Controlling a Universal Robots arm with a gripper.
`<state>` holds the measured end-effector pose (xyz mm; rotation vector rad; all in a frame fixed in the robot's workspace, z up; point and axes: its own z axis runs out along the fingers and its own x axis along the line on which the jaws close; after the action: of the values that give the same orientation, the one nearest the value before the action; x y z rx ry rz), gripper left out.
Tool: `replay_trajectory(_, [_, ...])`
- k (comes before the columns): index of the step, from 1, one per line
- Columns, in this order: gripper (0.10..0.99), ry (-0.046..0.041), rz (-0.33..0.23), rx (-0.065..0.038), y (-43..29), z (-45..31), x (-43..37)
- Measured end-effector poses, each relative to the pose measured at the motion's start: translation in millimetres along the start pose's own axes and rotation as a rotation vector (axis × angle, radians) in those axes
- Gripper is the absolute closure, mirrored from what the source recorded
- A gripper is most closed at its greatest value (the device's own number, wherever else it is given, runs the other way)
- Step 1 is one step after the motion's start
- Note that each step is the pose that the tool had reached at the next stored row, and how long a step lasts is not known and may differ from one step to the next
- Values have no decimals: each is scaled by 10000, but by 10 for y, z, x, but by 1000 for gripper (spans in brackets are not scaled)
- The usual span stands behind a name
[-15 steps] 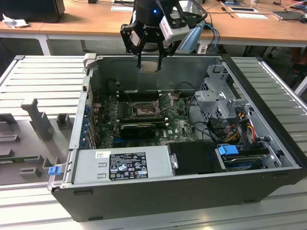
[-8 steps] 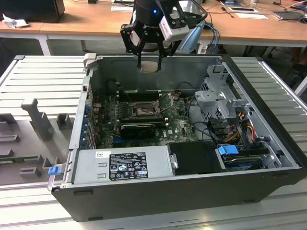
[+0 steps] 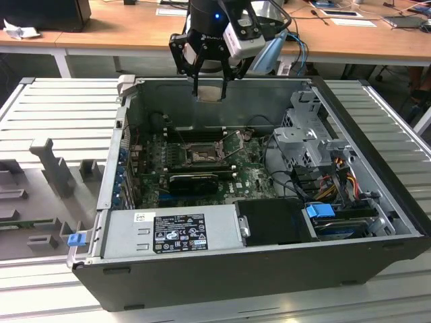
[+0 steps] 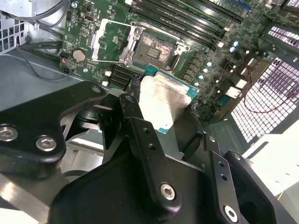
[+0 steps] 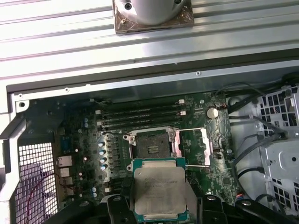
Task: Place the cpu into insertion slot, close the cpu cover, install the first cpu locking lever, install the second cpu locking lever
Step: 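Place the cpu into insertion slot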
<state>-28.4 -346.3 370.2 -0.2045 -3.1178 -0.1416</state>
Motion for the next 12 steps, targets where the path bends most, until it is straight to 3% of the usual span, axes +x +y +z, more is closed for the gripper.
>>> replay_trajectory(7, [557, -17, 198, -4, 0, 0, 0])
replay_trajectory(12, [557, -62, 697, -11, -1, 2, 0])
